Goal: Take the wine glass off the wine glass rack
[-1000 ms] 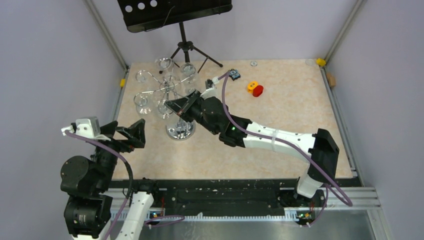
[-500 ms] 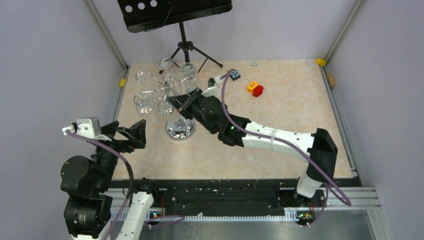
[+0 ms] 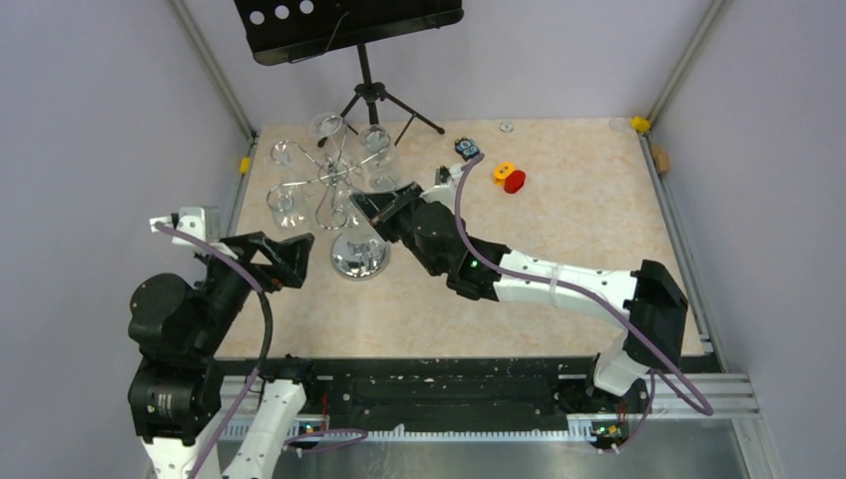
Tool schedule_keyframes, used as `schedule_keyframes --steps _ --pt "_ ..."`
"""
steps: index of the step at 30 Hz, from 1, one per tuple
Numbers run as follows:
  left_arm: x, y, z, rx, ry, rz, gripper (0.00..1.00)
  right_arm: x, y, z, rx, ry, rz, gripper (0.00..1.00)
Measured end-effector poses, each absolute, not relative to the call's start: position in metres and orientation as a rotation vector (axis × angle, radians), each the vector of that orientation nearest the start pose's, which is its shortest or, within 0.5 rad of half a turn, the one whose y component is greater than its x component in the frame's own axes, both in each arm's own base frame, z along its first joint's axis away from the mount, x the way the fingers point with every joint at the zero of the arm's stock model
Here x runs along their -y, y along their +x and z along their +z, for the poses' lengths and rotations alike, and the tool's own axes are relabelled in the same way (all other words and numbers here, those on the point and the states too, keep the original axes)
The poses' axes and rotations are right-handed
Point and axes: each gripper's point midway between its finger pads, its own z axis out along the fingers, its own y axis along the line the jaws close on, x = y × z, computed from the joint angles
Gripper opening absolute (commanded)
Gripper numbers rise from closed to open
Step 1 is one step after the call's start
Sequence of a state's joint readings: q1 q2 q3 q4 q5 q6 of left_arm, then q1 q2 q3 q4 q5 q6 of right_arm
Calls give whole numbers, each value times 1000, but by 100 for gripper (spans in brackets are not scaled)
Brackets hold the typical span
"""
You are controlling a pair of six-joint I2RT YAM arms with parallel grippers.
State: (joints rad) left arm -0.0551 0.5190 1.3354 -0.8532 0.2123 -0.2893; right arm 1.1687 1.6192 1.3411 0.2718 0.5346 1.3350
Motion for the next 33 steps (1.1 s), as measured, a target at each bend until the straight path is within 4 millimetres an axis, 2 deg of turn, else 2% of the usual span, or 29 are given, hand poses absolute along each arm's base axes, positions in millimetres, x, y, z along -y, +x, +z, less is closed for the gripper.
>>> schedule_keyframes --steps 4,9,17,22,28,30,33 --pt "69 159 411 -1664 -1 -502 98 -459 254 357 -1682 638 1514 0" --pt "76 158 410 -1674 13 -554 98 -451 250 356 -1677 660 1543 0" --pt "81 165 407 -1695 -15 -598 95 -435 232 366 -1685 649 1629 0" --pt "99 168 405 -1730 38 -709 93 -412 211 357 -1722 638 1682 0" --pt "117 163 413 -1715 67 -853 92 -380 191 346 -1741 628 1717 0" --pt "125 161 417 -1701 81 -919 90 -365 185 349 -1726 629 1729 0" --pt "138 160 420 -1682 99 -1040 88 -334 175 365 -1666 634 1753 0"
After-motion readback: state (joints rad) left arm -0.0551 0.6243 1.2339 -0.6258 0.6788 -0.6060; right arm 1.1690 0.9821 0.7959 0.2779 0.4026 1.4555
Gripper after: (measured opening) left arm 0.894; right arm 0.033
